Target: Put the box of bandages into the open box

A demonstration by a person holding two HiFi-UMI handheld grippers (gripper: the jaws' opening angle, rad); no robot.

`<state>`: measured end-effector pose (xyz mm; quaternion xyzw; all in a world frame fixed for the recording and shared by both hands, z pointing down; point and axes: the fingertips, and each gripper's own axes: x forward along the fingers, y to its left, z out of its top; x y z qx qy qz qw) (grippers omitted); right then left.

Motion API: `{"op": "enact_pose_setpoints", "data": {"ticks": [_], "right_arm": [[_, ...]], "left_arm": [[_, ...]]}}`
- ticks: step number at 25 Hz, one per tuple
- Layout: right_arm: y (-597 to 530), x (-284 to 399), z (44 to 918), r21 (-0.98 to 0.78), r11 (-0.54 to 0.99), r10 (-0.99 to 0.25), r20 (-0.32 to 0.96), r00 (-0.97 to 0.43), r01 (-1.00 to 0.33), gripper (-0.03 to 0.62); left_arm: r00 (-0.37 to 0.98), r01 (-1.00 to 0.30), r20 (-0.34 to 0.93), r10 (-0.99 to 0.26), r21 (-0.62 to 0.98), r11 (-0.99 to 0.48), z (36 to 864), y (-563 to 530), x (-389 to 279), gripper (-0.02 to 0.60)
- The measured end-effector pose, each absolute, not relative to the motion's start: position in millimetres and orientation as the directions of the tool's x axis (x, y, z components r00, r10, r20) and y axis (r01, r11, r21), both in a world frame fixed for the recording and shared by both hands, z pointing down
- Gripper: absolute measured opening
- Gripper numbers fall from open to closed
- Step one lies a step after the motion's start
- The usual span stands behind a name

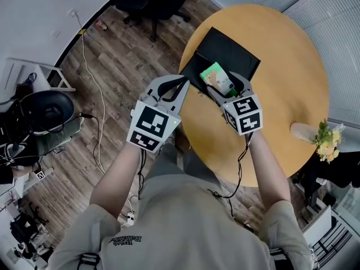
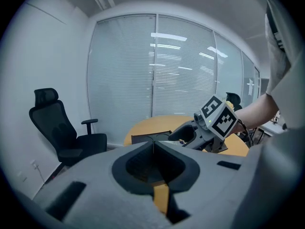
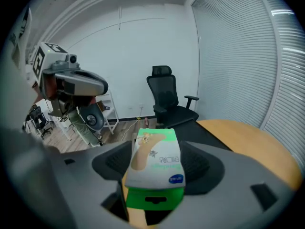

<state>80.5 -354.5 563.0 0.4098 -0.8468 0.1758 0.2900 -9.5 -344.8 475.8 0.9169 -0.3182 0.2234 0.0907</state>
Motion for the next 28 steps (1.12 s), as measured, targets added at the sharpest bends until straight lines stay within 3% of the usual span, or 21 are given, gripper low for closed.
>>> {"op": "enact_pose_setpoints", "data": {"ticks": [28], "right_arm": [[-360.1,81.0,683.3,-0.059,0.637,-0.409,0.82,-0.401,-0.769,0.333]], "left_arm": [[0.711,-0.59,0.582,-0.394,0.19,-0.785,570.1,-338.4,2.4,0.023]]}}
